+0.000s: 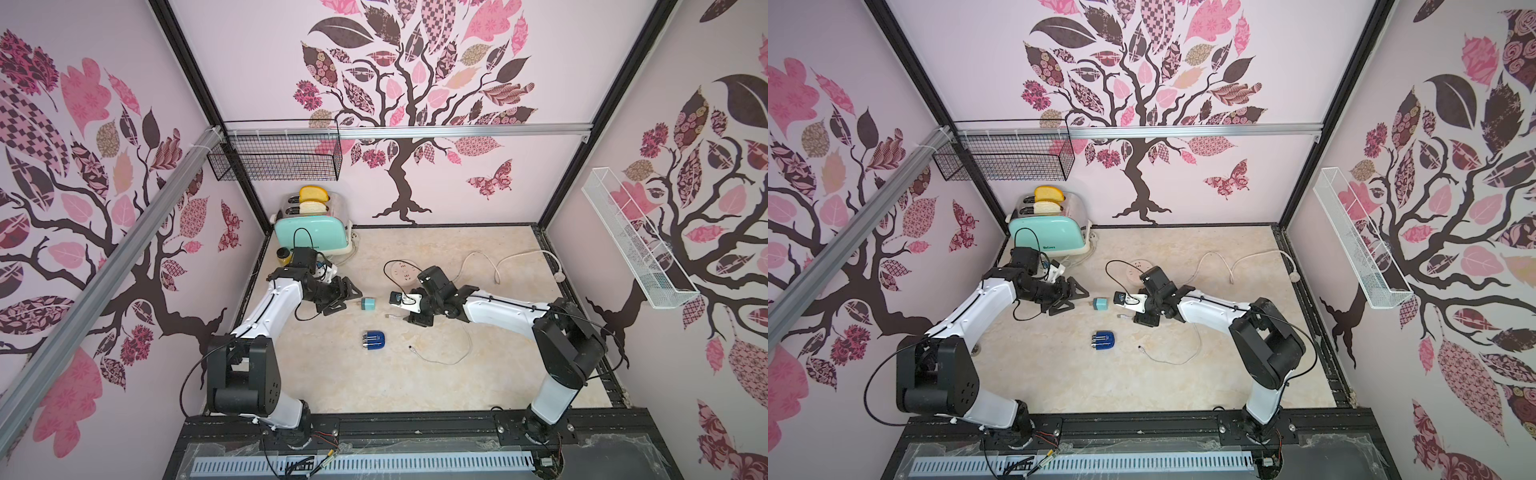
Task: Charge the electric shaver
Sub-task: Pick up the charging cable from the center of the board.
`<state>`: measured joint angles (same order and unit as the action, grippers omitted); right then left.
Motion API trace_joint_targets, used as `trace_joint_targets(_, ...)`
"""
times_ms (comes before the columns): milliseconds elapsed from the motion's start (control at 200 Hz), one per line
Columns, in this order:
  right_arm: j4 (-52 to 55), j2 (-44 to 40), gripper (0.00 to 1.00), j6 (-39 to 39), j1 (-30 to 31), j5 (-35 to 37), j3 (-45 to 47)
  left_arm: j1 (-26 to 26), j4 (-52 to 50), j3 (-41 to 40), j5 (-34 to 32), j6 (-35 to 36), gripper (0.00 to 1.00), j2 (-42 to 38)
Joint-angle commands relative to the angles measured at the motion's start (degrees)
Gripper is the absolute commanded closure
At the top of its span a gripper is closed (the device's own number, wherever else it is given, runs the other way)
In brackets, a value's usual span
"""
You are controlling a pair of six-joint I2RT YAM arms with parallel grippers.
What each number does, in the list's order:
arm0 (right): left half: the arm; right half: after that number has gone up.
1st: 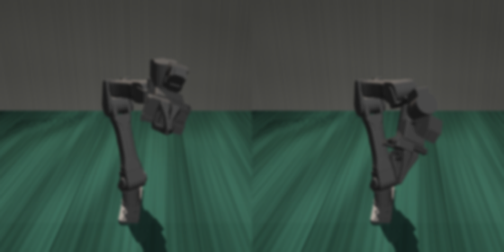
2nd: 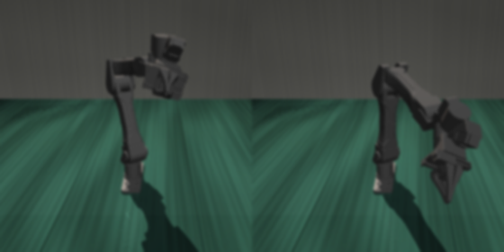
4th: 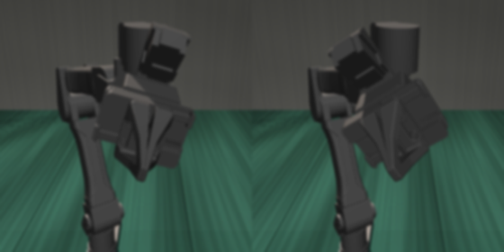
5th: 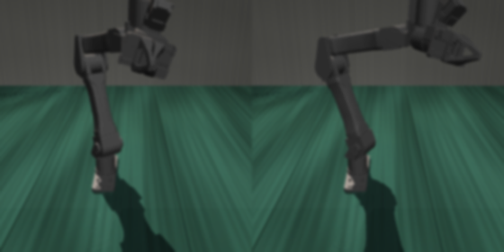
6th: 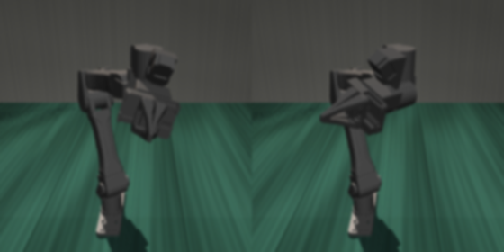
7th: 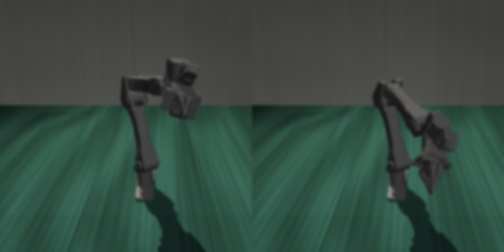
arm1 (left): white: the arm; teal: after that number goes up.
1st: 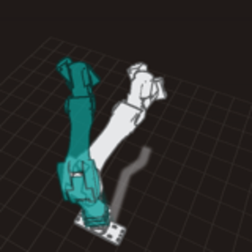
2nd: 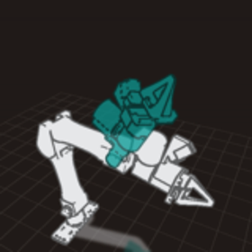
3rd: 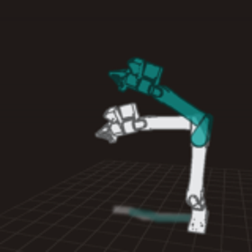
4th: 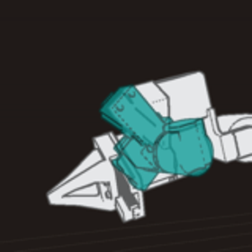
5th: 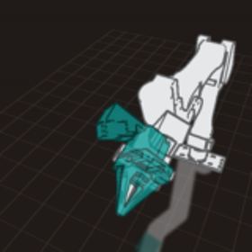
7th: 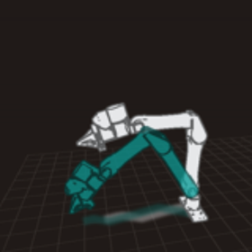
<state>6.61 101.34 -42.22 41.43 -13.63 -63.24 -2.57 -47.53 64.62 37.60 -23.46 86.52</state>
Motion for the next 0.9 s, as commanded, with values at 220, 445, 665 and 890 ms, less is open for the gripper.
trace_joint_targets(220,-3.4,6.6,0.44,4.9,0.5,3.9,-0.2,6.5,-0.1,-1.2,1.3,-0.7,0.28,-3.4)
trace_joint_targets(445,1.9,10.6,0.5,3.6,0.5,7.0,-3.4,6.5,0.2,-1.9,2.2,-0.8,0.28,-3.4)
trace_joint_targets(665,2.4,11.2,0.8,1.3,0.5,9.4,-1.1,6.5,-0.5,-1.9,2.8,-0.1,0.28,-3.2)
trace_joint_targets(890,-3.3,7.2,1.0,1.0,0.5,9.9,2.7,5.8,0.1,-2.3,5.2,-0.3,0.29,-3.0)
